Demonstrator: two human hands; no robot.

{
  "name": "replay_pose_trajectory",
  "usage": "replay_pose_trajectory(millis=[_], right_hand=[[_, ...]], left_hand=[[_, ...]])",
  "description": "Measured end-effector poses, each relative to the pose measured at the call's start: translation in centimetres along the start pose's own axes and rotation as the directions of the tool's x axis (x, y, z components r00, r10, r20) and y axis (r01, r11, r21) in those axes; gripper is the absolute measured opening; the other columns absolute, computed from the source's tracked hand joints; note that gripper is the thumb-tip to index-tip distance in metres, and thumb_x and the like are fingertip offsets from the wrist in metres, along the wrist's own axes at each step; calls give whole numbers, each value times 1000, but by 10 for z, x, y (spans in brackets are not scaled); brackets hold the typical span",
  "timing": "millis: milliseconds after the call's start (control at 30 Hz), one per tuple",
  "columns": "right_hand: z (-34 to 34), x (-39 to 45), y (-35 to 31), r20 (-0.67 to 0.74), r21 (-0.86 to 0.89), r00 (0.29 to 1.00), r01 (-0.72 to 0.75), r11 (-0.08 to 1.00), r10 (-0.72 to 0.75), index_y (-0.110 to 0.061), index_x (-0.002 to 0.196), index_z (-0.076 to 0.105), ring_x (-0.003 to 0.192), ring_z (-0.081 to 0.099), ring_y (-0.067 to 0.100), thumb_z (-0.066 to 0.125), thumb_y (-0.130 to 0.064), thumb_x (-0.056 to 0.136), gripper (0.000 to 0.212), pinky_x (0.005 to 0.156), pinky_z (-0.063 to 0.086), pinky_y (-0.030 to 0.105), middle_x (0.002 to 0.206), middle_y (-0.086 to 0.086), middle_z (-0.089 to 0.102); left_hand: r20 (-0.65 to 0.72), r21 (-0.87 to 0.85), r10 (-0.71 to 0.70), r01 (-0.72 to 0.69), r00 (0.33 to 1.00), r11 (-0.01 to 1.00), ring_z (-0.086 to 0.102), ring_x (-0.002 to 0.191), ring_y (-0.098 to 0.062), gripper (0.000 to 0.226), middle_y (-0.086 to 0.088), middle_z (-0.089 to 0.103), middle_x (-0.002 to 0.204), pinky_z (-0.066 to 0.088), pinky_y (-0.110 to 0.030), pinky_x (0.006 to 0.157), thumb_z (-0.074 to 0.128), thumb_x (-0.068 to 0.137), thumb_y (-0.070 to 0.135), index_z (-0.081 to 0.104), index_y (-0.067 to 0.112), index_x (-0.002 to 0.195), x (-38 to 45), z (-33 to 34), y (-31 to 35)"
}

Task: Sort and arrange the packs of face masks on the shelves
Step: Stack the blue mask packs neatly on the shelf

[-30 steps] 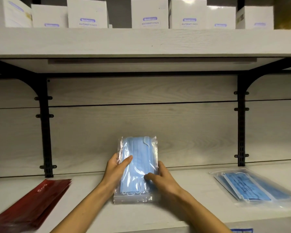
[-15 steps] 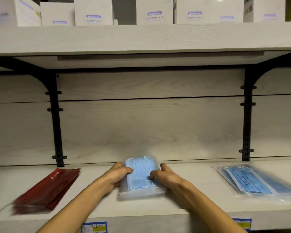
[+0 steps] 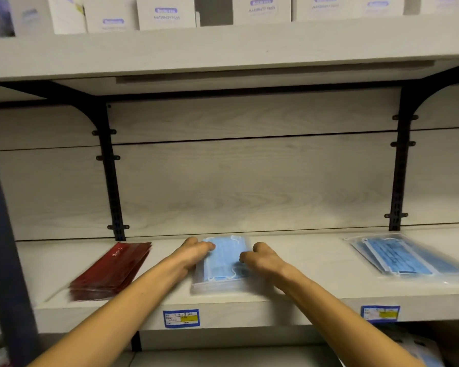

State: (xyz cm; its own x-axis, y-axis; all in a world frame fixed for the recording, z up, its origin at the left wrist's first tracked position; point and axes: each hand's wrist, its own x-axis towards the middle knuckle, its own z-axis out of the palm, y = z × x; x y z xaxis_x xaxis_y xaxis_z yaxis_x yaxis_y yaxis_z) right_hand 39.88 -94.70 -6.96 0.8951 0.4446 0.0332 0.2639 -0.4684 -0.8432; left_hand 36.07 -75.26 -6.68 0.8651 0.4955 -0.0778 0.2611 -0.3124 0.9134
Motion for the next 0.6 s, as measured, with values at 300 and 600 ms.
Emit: replay_pose_trajectory(millis=[300, 600], right_hand=[[6, -10, -25, 55, 158, 988, -151, 976, 144, -9, 114, 46, 70, 48, 18, 58, -22, 94, 26, 56, 35, 27, 87, 5, 48], [13, -11, -19, 0, 131, 992, -128, 983, 129, -4, 94, 51, 62, 46, 21, 58, -14, 93, 13, 56, 43, 29, 78, 10, 49]], left_hand=[[81, -84, -61, 67, 995, 994, 68, 98, -25, 55, -12, 66, 114, 57, -36, 85, 71, 88, 38, 49, 10, 130, -18, -22, -4], [59, -66, -63, 67, 996, 996, 59, 105, -23, 67, -4, 60, 125, 46, -30, 97, 64, 85, 58, 50, 9, 129, -27, -43, -12]])
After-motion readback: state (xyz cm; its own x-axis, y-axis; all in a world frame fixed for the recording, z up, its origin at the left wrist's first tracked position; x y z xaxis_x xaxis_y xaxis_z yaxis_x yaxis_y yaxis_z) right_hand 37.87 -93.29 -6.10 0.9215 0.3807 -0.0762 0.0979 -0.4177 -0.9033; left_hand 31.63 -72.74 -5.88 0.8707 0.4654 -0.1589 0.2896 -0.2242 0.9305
